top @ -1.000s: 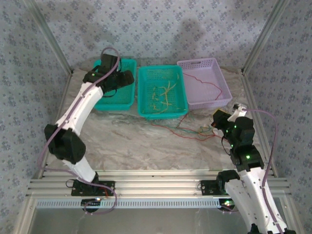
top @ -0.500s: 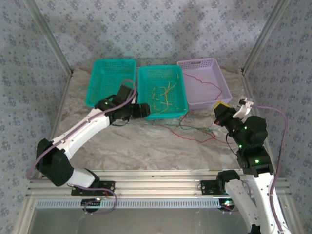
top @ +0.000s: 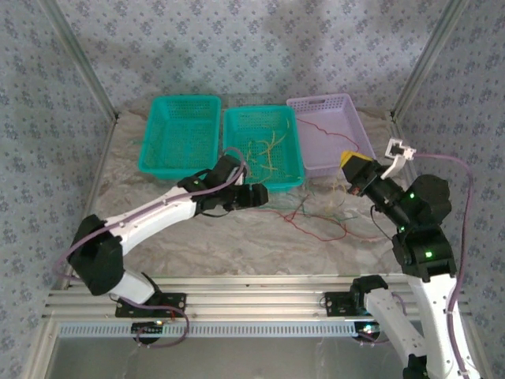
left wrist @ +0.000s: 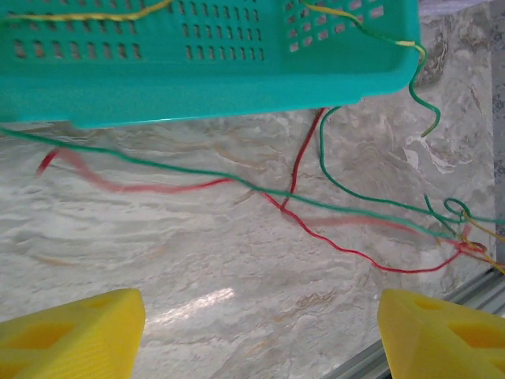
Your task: Untangle the cables
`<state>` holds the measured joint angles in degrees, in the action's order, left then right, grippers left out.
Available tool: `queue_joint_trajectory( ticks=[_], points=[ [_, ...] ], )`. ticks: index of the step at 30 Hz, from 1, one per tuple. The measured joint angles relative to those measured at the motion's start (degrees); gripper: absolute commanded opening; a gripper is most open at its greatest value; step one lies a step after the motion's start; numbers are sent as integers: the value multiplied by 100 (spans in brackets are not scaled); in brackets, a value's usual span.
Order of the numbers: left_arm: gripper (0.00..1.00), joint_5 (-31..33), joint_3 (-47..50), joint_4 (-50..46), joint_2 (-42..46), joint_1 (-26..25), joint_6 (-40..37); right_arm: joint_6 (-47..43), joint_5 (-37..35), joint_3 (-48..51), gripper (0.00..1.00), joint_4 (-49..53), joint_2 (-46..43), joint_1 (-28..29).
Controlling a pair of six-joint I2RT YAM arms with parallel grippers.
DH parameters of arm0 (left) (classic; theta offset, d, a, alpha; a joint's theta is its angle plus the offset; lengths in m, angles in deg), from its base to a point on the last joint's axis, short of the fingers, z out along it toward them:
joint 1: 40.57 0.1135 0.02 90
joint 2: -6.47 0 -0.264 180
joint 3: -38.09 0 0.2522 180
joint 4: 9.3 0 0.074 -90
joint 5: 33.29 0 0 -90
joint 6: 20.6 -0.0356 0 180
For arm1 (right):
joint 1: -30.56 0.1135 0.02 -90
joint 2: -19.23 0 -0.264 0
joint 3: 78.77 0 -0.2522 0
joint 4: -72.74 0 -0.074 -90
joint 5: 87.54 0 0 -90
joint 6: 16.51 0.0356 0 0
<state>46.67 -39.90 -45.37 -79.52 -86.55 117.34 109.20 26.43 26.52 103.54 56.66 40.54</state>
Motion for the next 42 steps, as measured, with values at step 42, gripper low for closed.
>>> queue_joint_trajectory(
  ticks=[42],
  points=[
    [65,-1471,87,763,-1276,-780,227,-35,551,-1989,0,-1003,1290,581]
  ],
)
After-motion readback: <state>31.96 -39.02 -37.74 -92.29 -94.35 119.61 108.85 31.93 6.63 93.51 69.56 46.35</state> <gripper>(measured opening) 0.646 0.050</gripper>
